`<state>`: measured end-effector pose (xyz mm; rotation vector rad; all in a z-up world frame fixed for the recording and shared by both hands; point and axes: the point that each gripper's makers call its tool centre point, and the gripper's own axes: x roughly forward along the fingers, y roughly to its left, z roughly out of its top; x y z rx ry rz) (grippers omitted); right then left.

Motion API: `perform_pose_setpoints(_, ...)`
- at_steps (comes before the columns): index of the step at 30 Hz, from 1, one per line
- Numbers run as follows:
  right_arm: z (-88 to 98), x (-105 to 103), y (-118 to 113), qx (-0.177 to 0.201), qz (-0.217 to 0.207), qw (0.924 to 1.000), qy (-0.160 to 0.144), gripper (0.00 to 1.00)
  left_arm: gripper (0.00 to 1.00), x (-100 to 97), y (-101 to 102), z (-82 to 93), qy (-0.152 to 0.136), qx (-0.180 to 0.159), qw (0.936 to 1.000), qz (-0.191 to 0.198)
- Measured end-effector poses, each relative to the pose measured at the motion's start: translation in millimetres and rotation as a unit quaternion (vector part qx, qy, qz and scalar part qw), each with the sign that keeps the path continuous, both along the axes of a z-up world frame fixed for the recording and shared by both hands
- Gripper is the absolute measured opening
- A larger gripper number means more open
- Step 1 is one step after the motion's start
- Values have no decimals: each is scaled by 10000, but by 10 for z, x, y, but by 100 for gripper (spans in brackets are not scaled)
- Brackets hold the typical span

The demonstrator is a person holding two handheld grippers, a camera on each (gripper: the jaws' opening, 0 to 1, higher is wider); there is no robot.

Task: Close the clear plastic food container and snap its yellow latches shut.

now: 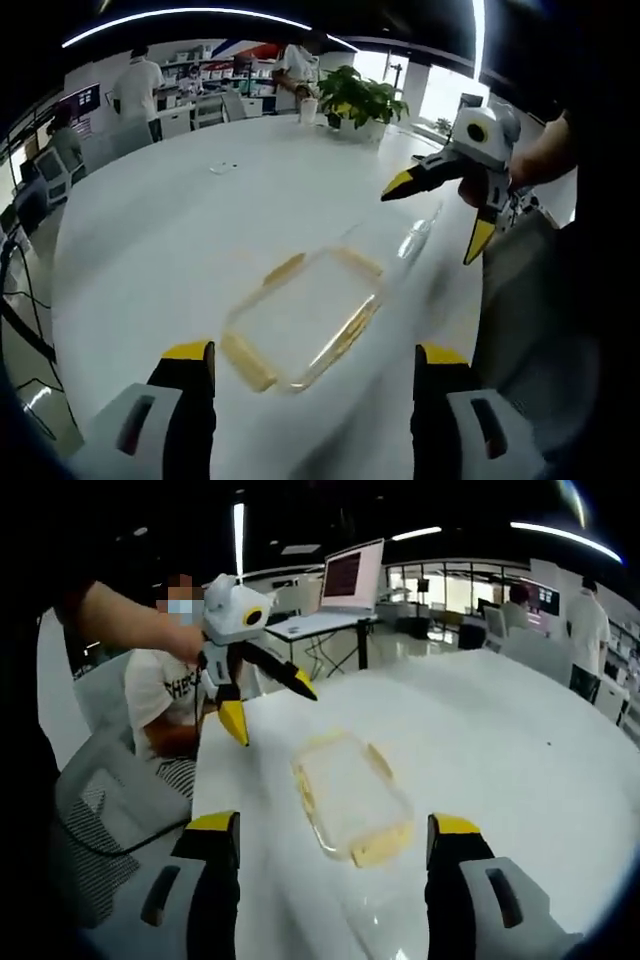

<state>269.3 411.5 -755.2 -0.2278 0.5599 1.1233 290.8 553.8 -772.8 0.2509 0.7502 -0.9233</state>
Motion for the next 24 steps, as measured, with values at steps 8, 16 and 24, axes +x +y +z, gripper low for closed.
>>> perform_pose_setpoints(8, -80, 110, 8, -233, 37, 9997, 34, 70, 78, 39, 64, -136, 90, 341, 9989, -293)
perform_pose_setpoints(16, -206, 156, 27, -572, 215, 9981, 82, 67, 77, 115, 79, -245, 180, 611, 9960, -624)
perform_pose_setpoints(24, -293, 170, 53, -745, 321, 9966, 165, 65, 74, 167, 117, -335, 240, 876, 9916, -924)
